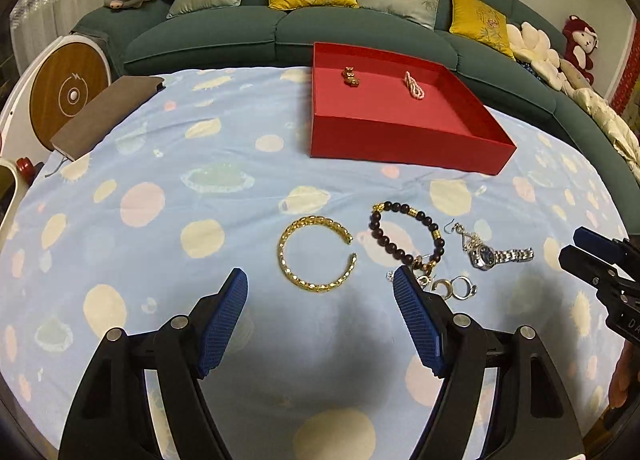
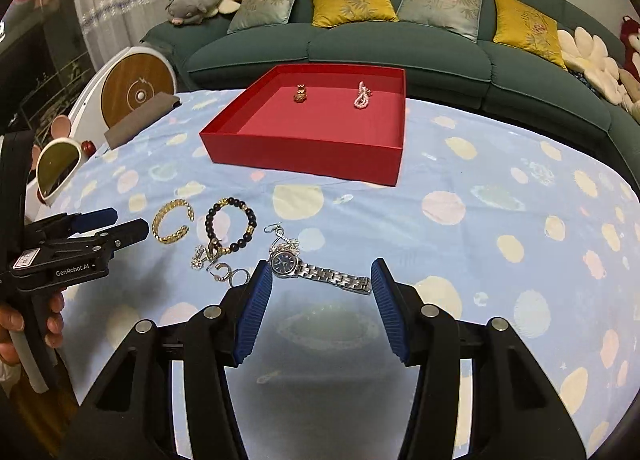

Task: Organize jewelry
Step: 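Move both tools back toward the remaining jewelry on the bed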

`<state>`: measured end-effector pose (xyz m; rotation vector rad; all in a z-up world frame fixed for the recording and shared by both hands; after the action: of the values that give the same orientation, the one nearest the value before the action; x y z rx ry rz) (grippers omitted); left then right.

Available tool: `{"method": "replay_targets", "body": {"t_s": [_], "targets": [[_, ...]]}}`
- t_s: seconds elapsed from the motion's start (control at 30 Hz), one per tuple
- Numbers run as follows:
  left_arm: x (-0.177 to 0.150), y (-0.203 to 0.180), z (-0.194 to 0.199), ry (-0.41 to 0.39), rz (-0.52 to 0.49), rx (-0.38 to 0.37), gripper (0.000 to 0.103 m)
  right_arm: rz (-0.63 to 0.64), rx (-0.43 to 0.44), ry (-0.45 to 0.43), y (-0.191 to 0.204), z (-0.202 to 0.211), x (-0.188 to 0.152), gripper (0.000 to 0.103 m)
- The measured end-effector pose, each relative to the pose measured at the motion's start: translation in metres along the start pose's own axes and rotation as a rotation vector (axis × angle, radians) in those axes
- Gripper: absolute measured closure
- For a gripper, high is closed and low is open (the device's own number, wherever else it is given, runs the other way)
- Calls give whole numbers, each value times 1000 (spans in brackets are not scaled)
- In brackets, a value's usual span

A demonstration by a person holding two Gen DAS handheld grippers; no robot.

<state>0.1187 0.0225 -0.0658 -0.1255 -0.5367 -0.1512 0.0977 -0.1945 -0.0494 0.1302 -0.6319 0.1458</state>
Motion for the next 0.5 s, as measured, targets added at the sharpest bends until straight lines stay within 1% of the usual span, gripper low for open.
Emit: {"method": "replay_targets", "body": {"t_s": [0.13,0.2,0.23,0.37,0.43,0.5], "targets": [[-6,-1,-4,12,-29,-1,30,54,-1,38,8,-22,-2,53],[-5,-2,-5,13,-36,-3,30,74,4,60,10,-34,-2,50],[-5,-3,-5,12,-40,-3,30,77,0,66,9,-40,-2,47],[-4,-4,-9,12,-58,10,30,75,11,94,6,-57,-1,44],[-3,-4,-14,22,-56,14,30,77,8,93,5,-62,1,41],[-3,-2,-20,33,-43,20,30,80,10,91,5,-66,4,41]]}}
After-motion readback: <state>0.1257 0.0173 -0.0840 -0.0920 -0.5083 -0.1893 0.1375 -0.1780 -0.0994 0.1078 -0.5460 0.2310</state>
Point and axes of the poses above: each gripper's, at about its wrist camera, not at the fingertips, and z roughly against the way its jaws point, y to its left, x to its top, the point moved 7 cm from there along -z, roughly the way its jaws point, and after that the axes turned 5 degrees about y, right-handed, at the moved point
